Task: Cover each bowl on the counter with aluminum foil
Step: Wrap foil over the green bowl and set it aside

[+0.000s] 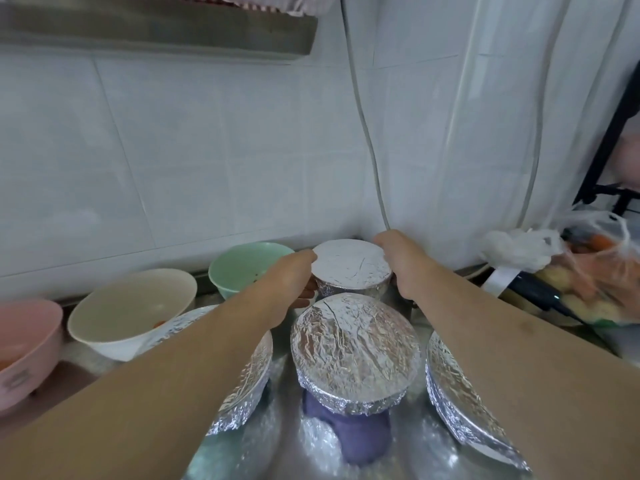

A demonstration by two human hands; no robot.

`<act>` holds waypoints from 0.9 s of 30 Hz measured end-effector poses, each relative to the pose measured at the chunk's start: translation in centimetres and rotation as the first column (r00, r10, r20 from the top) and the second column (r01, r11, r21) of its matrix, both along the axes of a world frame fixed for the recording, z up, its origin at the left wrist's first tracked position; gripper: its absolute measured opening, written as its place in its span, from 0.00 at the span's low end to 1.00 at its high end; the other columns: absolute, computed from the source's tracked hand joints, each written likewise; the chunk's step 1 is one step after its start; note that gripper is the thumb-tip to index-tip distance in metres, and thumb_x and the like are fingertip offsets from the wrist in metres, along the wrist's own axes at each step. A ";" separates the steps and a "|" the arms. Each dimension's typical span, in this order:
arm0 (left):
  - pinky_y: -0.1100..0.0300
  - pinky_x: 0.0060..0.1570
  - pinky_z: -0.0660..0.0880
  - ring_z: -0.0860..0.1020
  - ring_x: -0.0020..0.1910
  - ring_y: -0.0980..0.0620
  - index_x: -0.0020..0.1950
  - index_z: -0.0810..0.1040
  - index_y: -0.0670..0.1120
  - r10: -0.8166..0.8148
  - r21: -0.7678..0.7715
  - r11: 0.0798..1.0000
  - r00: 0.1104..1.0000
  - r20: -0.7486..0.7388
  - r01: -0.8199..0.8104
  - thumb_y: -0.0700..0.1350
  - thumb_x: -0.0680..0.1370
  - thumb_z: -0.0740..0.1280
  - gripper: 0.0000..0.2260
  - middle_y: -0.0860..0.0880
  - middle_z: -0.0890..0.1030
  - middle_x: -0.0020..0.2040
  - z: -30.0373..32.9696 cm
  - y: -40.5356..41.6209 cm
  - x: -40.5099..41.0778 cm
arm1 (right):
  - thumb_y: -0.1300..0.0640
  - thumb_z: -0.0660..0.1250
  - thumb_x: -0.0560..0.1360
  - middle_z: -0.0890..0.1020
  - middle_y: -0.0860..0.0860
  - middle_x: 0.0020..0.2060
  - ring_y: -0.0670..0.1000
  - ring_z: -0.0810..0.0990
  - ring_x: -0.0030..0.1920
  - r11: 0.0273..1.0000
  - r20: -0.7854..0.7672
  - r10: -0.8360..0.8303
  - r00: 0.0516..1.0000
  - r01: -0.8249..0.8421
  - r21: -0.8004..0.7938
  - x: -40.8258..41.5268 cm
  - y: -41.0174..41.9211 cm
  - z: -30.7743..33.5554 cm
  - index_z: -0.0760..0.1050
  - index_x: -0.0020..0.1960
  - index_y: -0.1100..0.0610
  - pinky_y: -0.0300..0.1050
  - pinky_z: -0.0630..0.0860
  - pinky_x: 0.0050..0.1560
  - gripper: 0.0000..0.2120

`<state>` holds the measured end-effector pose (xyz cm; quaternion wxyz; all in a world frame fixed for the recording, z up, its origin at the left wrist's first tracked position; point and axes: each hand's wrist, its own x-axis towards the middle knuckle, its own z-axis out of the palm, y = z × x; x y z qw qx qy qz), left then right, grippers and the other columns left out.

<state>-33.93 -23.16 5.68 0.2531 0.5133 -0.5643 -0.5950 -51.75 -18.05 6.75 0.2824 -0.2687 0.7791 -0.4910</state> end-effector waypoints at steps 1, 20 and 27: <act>0.51 0.55 0.80 0.80 0.48 0.43 0.54 0.80 0.38 -0.001 -0.001 1.000 1.000 -0.005 0.001 0.53 0.84 0.63 0.18 0.37 0.83 0.52 -0.1 -0.2 0.1 | 0.63 0.59 0.81 0.67 0.52 0.29 0.52 0.63 0.29 1.000 0.031 0.011 0.999 -0.012 0.021 0.2 0.4 0.2 0.62 0.31 0.54 0.44 0.57 0.31 0.20; 0.54 0.40 0.75 0.79 0.44 0.47 0.53 0.79 0.41 0.164 -0.545 0.831 0.889 0.428 0.109 0.41 0.83 0.58 0.10 0.44 0.81 0.51 4.1 0.4 11.1 | 0.60 0.63 0.81 0.86 0.60 0.52 0.59 0.86 0.52 0.942 -0.391 0.334 0.857 -0.300 0.148 9.8 -0.5 3.1 0.82 0.56 0.64 0.48 0.84 0.53 0.11; 0.44 0.60 0.74 0.79 0.48 0.43 0.53 0.77 0.45 0.177 -0.475 0.721 0.529 0.830 0.504 0.41 0.80 0.56 0.11 0.43 0.78 0.46 2.3 -2.2 12.1 | 0.64 0.60 0.76 0.76 0.53 0.37 0.56 0.77 0.39 0.784 -0.583 0.613 0.534 -0.323 0.529 13.1 -3.9 0.4 0.71 0.38 0.56 0.46 0.70 0.35 0.09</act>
